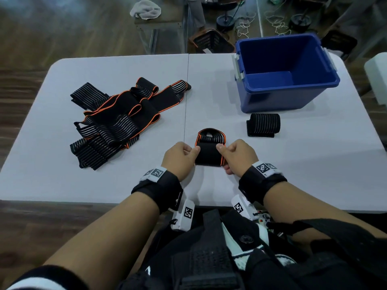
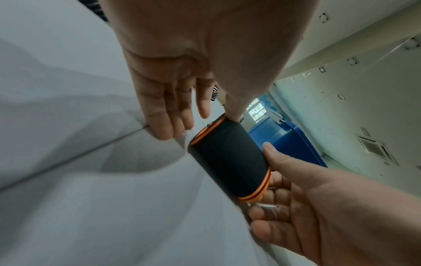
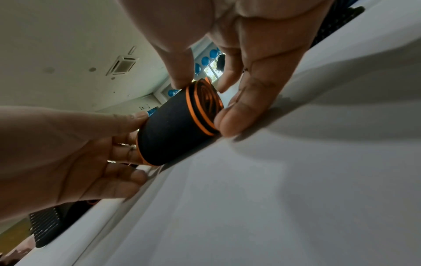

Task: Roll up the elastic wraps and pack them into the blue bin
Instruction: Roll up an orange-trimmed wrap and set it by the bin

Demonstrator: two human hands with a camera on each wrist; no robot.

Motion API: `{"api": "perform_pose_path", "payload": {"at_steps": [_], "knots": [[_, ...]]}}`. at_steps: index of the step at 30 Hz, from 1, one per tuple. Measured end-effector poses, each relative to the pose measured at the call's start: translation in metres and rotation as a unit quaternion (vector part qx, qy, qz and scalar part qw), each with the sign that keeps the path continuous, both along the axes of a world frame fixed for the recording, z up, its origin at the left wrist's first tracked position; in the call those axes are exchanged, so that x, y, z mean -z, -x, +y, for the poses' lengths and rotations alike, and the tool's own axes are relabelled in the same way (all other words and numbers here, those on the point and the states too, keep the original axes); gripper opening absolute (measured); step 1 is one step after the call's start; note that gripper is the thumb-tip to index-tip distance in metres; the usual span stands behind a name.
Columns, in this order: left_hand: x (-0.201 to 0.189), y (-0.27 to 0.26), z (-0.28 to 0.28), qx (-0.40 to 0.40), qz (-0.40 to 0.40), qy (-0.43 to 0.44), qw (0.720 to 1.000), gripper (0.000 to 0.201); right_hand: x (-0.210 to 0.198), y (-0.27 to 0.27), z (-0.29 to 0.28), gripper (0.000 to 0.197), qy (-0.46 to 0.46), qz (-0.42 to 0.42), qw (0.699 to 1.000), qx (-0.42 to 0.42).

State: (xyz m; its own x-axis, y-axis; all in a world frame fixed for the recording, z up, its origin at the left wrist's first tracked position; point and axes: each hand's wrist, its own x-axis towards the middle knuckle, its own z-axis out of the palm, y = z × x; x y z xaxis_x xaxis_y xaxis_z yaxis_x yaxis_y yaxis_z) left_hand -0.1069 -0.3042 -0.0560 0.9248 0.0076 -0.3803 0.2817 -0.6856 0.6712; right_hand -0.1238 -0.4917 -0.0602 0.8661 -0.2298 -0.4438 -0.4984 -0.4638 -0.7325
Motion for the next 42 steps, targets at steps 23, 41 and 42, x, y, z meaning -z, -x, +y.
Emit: {"api": "perform_pose_path", "payload": {"at_steps": [23, 41, 42], "knots": [[-0.012, -0.009, -0.034, 0.134, -0.033, 0.005, 0.99, 0.047, -0.006, 0.003, -0.002, 0.043, -0.12, -0.065, 0.99, 0.026], [-0.01, -0.044, -0.077, 0.015, -0.052, 0.087, 0.995, 0.021, -0.033, -0.015, -0.047, 0.045, -0.11, -0.084, 0.986, 0.093], [-0.01, -0.044, -0.076, 0.013, -0.049, 0.092, 0.994, 0.021, -0.035, -0.015, -0.049, 0.044, -0.093, -0.081, 0.988, 0.094]]}}
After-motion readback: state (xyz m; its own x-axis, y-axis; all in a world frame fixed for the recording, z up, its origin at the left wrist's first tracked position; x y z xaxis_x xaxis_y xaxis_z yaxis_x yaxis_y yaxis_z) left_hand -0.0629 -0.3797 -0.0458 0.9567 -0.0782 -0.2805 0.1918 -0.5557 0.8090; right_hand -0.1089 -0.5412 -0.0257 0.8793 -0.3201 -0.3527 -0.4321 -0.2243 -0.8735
